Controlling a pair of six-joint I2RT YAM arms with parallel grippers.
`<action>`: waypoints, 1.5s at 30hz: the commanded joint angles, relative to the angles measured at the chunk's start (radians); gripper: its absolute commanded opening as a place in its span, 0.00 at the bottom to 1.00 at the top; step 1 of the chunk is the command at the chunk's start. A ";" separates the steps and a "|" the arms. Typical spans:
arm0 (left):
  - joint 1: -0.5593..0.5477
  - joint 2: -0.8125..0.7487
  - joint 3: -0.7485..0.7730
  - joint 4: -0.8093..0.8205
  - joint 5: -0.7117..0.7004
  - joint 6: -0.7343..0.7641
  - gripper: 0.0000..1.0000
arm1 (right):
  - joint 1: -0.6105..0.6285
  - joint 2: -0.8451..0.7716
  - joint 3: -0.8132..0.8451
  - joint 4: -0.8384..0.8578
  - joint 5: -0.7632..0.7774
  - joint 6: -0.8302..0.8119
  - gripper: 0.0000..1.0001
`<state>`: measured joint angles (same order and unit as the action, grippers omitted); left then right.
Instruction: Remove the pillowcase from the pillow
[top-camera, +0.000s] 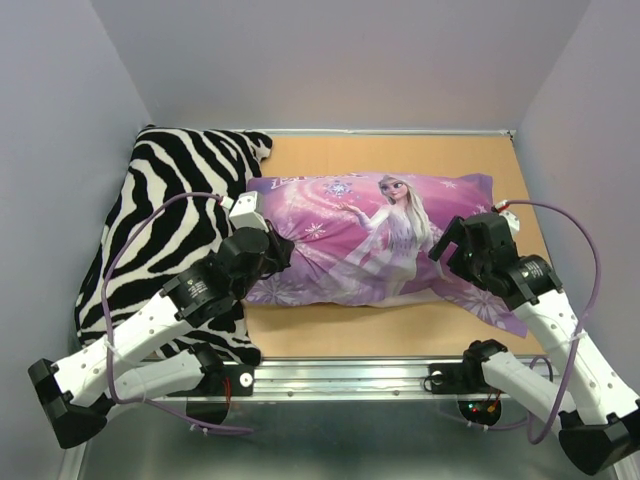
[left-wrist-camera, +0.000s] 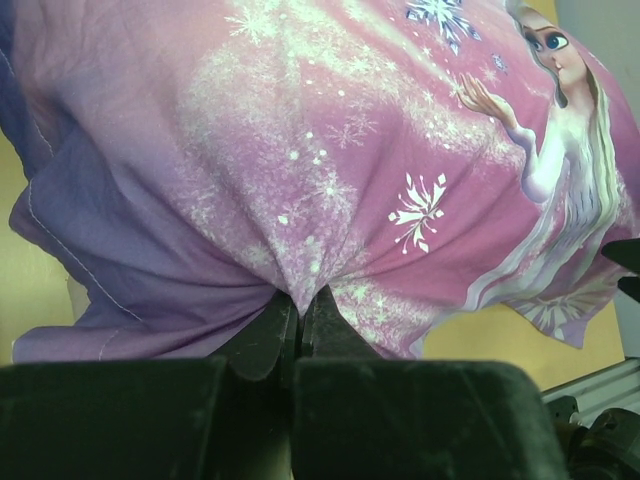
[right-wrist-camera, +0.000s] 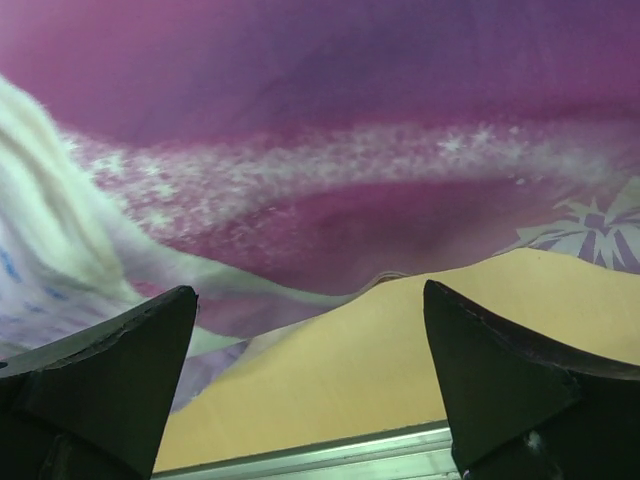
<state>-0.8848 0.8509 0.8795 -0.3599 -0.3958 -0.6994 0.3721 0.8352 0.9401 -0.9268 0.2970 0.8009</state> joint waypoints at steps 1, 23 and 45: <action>-0.005 -0.059 0.076 0.130 -0.052 0.029 0.00 | -0.010 -0.007 -0.067 0.025 0.066 0.113 1.00; -0.005 -0.003 0.358 -0.118 0.073 0.209 0.00 | -0.009 -0.061 0.366 0.338 0.090 -0.244 0.01; 0.474 0.445 0.338 0.340 0.798 -0.077 0.11 | -0.099 1.026 0.842 0.424 -0.190 -0.301 0.01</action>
<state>-0.4480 1.2396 1.2022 -0.3069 0.2142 -0.7063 0.3134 1.7638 1.6745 -0.5602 0.2314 0.4690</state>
